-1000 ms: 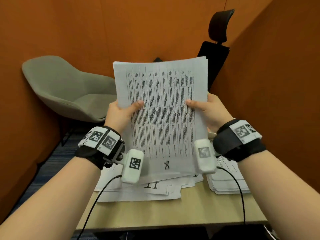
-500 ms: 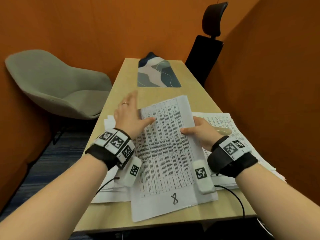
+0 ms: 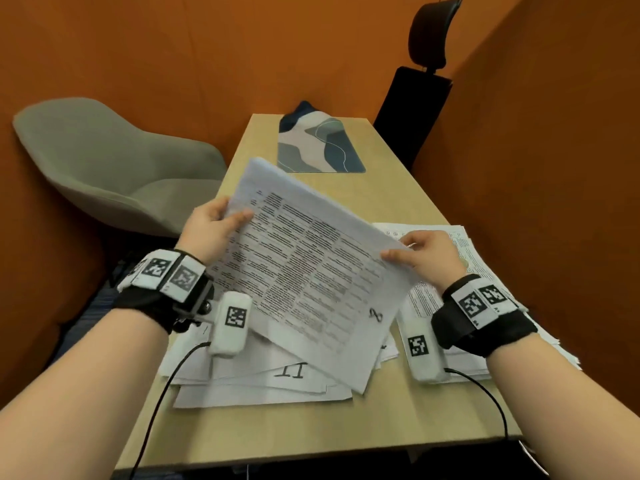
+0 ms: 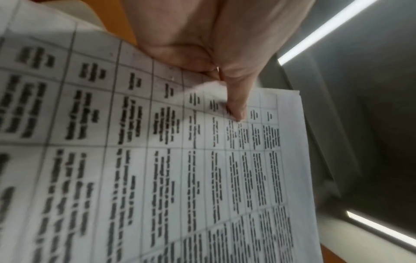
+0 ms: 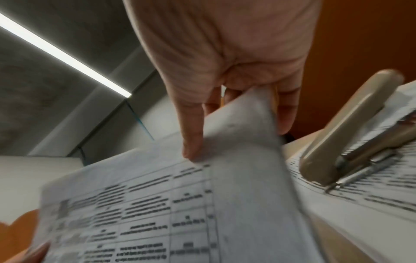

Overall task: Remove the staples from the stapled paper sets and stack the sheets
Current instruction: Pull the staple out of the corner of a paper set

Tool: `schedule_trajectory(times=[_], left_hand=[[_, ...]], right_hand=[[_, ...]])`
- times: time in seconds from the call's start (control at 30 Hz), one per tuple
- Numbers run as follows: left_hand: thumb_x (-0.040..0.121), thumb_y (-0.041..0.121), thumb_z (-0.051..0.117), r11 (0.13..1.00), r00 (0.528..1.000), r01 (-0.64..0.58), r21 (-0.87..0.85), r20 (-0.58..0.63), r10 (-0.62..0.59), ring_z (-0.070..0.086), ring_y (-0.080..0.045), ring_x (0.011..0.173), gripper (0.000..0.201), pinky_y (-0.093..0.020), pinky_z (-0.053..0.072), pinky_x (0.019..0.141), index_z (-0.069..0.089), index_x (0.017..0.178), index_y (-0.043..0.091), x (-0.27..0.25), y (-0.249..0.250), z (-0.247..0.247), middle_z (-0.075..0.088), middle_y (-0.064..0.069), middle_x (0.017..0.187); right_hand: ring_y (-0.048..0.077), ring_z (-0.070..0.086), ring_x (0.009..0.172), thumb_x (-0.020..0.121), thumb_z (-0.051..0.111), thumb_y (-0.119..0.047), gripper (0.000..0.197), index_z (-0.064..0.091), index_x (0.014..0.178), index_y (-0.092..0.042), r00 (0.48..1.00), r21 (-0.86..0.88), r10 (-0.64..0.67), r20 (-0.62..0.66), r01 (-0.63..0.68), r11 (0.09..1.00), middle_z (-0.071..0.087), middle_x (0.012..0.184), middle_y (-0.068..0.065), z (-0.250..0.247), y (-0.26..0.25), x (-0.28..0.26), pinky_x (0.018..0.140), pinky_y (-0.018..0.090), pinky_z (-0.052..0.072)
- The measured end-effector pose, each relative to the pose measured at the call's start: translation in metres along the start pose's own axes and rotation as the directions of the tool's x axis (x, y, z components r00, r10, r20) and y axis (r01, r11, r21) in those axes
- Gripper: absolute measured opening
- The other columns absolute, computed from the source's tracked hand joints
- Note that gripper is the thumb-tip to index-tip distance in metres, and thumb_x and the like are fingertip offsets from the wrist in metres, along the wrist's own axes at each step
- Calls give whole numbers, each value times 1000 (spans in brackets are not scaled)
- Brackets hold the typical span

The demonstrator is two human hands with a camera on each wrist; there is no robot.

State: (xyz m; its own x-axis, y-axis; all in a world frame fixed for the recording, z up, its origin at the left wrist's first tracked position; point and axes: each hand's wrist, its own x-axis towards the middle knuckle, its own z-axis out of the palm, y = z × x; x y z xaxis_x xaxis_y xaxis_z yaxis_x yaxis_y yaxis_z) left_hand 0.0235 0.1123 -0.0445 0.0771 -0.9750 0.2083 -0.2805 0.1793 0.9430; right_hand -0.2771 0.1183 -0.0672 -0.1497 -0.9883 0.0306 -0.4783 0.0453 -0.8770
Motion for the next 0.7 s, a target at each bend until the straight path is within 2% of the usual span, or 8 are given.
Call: schedule_trajectory(times=[0.03,0.1,0.17,0.23,0.3,0.47,0.6,0.7], left_hand=[[91,17,56,999,999,16,-52,-34,-18,63,-10,78,6,-27,48,75,61,93,19,-2,-5,-5,66,5,89],[92,17,54,987,996,36,-156,-79,-48,65,-16,83,8,-33,51,80,61,92,21,-6,-13,-9,68,2,91],[94,16,52,966,992,44,-256,-100,-72,68,-13,80,10,-31,55,74,61,95,19,-11,-17,-7,72,4,88],[95,15,50,940,990,33,-339,-118,-77,69,-8,74,11,-24,56,64,59,95,19,-15,-20,-3,73,7,80],[95,15,48,928,986,16,-371,-148,-76,69,-7,74,11,-22,55,63,59,95,19,-17,-23,-4,73,7,79],[91,12,53,929,985,-31,-368,-167,-33,65,-12,90,12,-29,52,82,59,98,19,-20,-31,-14,68,1,97],[88,8,57,943,985,-81,-324,-171,26,65,1,86,21,-16,51,71,53,107,17,-20,-29,-14,65,5,100],[85,8,61,938,981,-99,-332,-189,36,63,-7,95,32,-22,51,77,46,112,19,-20,-28,-13,63,1,106]], right_hand=[[25,62,77,70,80,-21,19,63,70,-13,1000,57,8,-18,-7,998,67,78,7,-2,2,0,70,33,51],[26,64,87,72,75,-9,17,63,83,-7,1000,320,27,-1,-25,947,68,90,9,0,2,-2,78,37,54],[32,65,97,67,77,-8,38,61,100,-2,999,537,-3,33,-15,844,67,105,16,5,-3,-3,84,46,53],[34,66,97,56,81,-17,58,60,108,0,995,631,-74,70,14,775,68,107,18,12,-8,-4,82,48,55],[31,68,93,52,81,-20,56,63,103,-4,990,677,-129,55,58,734,70,102,14,15,-14,-5,77,44,57],[20,71,83,41,89,-35,46,73,80,-17,969,703,-245,31,153,694,74,90,4,19,-19,-5,72,34,58],[12,70,79,68,71,-2,22,66,86,-14,965,641,-256,63,157,751,74,82,-4,29,-18,-11,67,27,56],[11,70,79,70,67,5,27,64,88,-15,963,626,-264,54,173,760,74,82,-5,29,-20,-13,66,25,56]])
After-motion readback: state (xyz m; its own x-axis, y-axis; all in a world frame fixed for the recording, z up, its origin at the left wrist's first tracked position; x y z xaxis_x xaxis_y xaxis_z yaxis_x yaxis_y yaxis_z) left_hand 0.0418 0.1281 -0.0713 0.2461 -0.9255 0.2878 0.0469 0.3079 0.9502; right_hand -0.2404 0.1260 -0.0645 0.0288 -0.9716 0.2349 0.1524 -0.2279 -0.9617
